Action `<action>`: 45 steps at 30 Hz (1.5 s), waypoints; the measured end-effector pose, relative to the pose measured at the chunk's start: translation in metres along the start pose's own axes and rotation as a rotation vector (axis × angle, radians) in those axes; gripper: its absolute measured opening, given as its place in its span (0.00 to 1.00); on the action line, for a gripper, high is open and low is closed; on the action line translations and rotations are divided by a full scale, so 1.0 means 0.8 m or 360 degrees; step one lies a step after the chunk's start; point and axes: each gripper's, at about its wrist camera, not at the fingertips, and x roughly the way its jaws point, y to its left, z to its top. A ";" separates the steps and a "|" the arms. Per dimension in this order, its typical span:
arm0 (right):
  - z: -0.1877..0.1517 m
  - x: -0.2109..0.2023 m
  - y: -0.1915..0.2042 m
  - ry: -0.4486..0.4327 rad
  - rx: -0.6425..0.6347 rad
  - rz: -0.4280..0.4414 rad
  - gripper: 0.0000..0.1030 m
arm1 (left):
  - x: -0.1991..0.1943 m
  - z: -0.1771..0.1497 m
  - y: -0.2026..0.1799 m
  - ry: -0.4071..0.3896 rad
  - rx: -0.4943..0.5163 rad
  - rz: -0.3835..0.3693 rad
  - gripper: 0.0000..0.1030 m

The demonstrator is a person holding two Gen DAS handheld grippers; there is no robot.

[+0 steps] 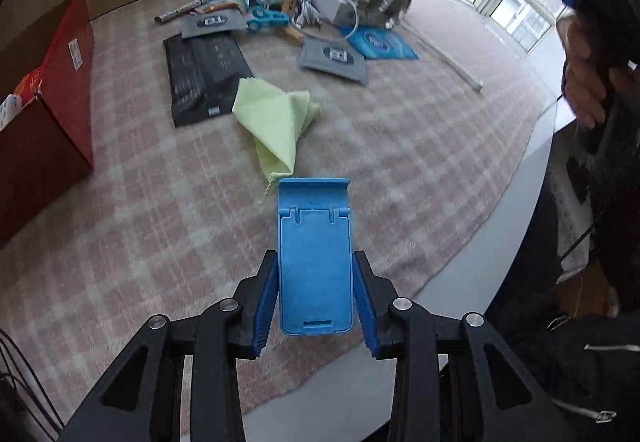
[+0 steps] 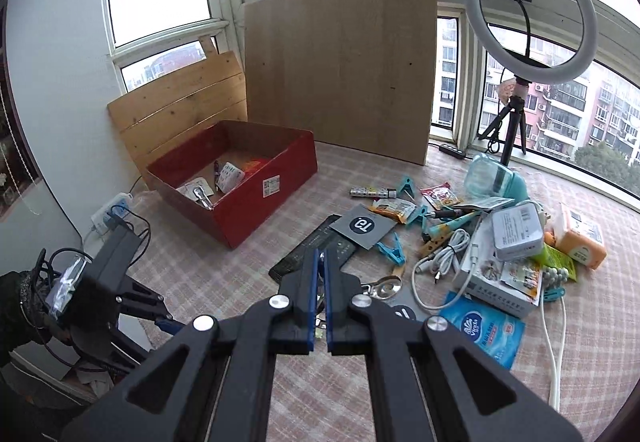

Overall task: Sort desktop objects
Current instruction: 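Carry the blue stand with the left tool while the right tool carries the clamp to the box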

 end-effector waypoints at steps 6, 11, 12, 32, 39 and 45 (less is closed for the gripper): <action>-0.013 0.028 0.025 0.0040 0.0039 0.0144 0.03 | 0.009 -0.017 -0.005 0.0018 -0.0031 -0.0031 0.33; -0.036 0.070 0.049 0.0136 -0.0008 0.0139 0.03 | 0.009 -0.025 -0.012 0.0004 -0.0034 -0.0034 0.33; -0.041 0.078 0.052 0.0155 -0.0016 0.0131 0.03 | 0.007 -0.025 -0.013 0.0002 -0.0034 -0.0036 0.33; -0.058 0.107 0.069 0.0241 -0.0119 0.0018 0.03 | -0.002 -0.050 -0.002 0.0002 -0.0077 0.0048 0.25; -0.061 0.104 0.063 0.0245 -0.0086 0.0037 0.03 | 0.009 -0.054 -0.035 0.0049 0.0030 0.0309 0.63; -0.063 0.097 0.058 0.0237 -0.0050 0.0052 0.03 | 0.006 -0.056 -0.047 0.0009 0.0071 0.0314 0.35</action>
